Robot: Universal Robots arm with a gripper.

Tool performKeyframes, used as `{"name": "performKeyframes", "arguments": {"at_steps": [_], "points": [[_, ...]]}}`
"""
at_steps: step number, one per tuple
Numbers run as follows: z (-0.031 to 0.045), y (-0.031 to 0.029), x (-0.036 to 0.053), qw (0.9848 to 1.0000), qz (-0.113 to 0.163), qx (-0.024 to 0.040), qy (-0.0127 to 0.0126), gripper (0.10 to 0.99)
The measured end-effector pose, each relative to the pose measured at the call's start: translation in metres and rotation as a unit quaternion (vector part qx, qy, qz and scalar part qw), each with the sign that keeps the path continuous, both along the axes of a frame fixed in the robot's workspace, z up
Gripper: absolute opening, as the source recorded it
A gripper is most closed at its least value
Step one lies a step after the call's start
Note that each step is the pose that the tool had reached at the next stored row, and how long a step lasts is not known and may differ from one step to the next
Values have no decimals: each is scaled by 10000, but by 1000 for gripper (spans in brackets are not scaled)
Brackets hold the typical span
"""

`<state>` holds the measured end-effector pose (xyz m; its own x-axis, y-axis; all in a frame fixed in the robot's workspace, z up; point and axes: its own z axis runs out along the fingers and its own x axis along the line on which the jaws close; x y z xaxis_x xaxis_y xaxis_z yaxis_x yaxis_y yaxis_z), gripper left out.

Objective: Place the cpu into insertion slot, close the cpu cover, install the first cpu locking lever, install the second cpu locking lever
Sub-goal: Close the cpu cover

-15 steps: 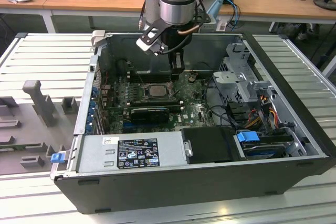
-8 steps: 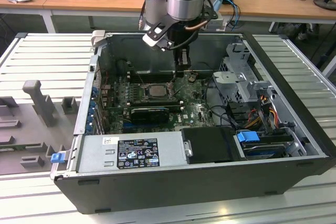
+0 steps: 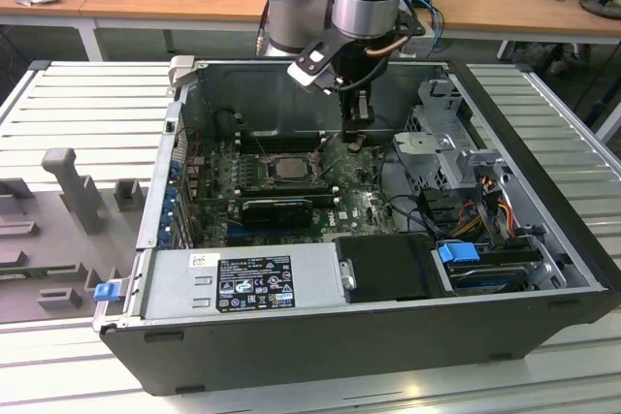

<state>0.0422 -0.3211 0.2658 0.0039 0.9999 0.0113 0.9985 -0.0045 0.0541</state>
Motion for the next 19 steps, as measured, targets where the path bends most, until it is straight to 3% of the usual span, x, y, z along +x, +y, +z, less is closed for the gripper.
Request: {"name": "performKeyframes", "arguments": {"at_steps": [4, 7, 13, 19], "points": [[-3, 0, 90, 10000, 0, -1, 15, 106], [-95, 0, 110, 10000, 7, 1, 17, 106], [-116, 0, -9, 10000, 43, 3, 21, 106], [-117, 1, -26, 10000, 43, 3, 21, 106]]}}
